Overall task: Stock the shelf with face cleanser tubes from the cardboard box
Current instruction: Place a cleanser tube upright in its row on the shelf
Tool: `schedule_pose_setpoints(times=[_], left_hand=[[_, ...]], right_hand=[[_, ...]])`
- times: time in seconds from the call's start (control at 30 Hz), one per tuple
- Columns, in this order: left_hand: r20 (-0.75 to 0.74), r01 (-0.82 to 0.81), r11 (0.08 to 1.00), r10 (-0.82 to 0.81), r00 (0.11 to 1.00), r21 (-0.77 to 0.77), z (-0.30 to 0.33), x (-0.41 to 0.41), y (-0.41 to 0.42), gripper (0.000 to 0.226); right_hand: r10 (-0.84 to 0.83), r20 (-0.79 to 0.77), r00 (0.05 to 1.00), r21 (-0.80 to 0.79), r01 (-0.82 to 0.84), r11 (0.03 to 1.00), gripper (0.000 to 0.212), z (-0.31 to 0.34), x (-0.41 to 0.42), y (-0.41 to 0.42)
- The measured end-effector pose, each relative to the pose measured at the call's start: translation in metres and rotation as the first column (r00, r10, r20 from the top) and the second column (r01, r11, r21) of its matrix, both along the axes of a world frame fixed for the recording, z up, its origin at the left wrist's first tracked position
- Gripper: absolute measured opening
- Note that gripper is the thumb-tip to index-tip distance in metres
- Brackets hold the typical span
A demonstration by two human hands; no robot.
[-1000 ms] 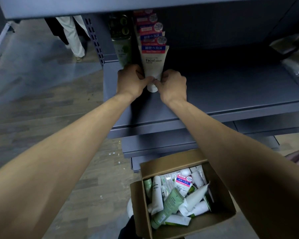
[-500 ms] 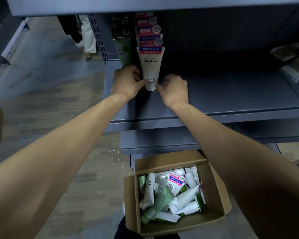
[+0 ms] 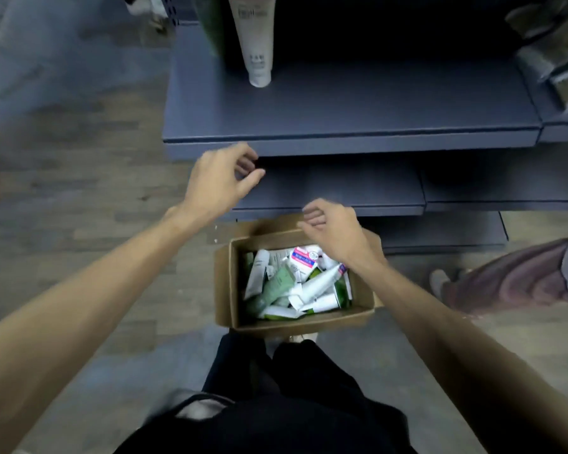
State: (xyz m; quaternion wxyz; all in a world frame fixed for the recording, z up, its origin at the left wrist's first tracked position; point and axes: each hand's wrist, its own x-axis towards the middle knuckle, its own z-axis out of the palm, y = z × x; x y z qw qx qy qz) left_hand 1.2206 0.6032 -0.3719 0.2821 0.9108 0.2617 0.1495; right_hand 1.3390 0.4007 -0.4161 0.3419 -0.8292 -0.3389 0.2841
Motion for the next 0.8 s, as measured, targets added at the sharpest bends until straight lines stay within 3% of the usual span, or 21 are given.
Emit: schedule_pose_setpoints(times=[0.13,0.4,0.57,0.8], left_hand=[[-0.102,0.020,0.999,-0.024,0.995,-0.043,-0.050,-0.038,-0.042,0.021],[-0.424,0.018,0.984,-0.094,0.901,-0.178,-0.113,-0.062,-0.095,0.025],[-0.600,0.022,0.994,-0.080,0.796,-0.105,-0.134,-0.062,-0.121,0.036],[-0.723,0.102,0.992,-0.019,0.690,0.072,-0.152,-0.041,-0.150,0.057]], right_hand=[[0.075,-0.096,0.993,-0.244,-0.096,0.965,0.032,-0.049,-0.018,-0.047],[0.062,-0.109,0.992,-0.293,-0.091,0.952,0.028,-0.082,-0.034,-0.067],[0.076,-0.129,0.989,-0.309,-0.113,0.944,0.029,-0.093,-0.042,-0.069],[0.065,-0.146,0.987,-0.340,-0.111,0.934,0.030,-0.099,-0.051,-0.080]])
